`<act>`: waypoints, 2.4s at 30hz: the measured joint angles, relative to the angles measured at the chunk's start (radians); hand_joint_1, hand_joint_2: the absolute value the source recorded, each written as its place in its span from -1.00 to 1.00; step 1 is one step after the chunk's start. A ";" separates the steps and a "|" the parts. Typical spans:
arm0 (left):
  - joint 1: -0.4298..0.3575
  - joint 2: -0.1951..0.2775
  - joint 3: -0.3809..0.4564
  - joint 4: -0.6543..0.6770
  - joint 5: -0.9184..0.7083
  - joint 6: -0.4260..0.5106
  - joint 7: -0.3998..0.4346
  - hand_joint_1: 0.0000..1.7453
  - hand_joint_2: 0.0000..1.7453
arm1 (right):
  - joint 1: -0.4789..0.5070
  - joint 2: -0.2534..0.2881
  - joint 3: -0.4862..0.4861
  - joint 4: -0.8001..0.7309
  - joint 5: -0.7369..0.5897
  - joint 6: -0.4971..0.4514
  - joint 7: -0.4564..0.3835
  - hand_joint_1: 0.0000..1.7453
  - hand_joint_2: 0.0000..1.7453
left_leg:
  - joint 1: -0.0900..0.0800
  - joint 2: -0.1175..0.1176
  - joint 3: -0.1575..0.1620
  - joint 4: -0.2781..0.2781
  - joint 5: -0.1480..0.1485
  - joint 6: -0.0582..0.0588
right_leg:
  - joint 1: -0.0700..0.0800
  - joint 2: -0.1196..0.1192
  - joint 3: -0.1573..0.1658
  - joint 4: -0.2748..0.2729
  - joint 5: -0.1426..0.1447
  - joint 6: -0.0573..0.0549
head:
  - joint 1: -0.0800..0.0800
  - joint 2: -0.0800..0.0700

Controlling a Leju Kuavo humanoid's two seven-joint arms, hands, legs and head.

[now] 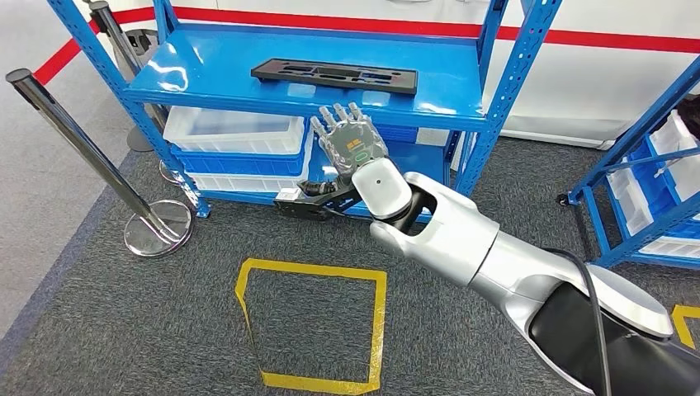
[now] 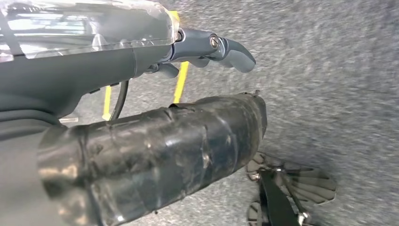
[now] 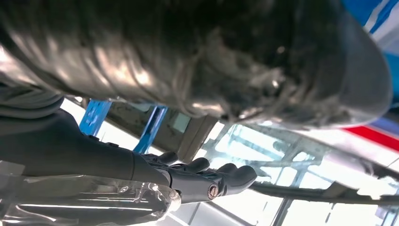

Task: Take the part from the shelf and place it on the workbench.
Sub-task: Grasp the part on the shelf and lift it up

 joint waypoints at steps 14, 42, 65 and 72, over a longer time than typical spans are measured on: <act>-0.003 0.000 -0.007 0.001 0.000 0.000 -0.009 -1.00 -1.00 | 0.002 -0.077 -0.006 -0.063 0.002 0.007 0.037 -1.00 -1.00 | 0.003 -0.001 0.047 -0.091 0.028 0.035 | -0.007 -0.005 -0.096 0.185 -0.057 0.046 | 0.007 0.000; -0.007 0.004 -0.009 0.002 0.002 -0.005 -0.005 -1.00 -1.00 | -0.001 -0.105 -0.006 -0.097 0.005 0.027 0.031 -1.00 -1.00 | -0.005 0.004 0.054 -0.109 0.035 0.051 | -0.009 -0.003 -0.134 0.272 -0.130 0.053 | 0.004 0.000; -0.010 0.001 -0.011 0.004 0.000 -0.005 -0.009 -1.00 -1.00 | 0.002 -0.110 -0.006 -0.094 0.013 0.027 0.031 -1.00 -1.00 | -0.009 -0.001 -0.001 -0.069 0.047 0.015 | -0.009 0.001 0.035 0.012 -0.061 0.031 | -0.003 0.000; -0.009 0.001 -0.011 0.004 -0.002 -0.005 -0.011 -1.00 -1.00 | 0.009 -0.110 -0.006 -0.093 0.014 0.028 0.029 -1.00 -1.00 | -0.002 0.000 0.037 -0.086 0.026 0.047 | -0.010 -0.005 -0.108 0.269 -0.154 0.054 | 0.002 0.000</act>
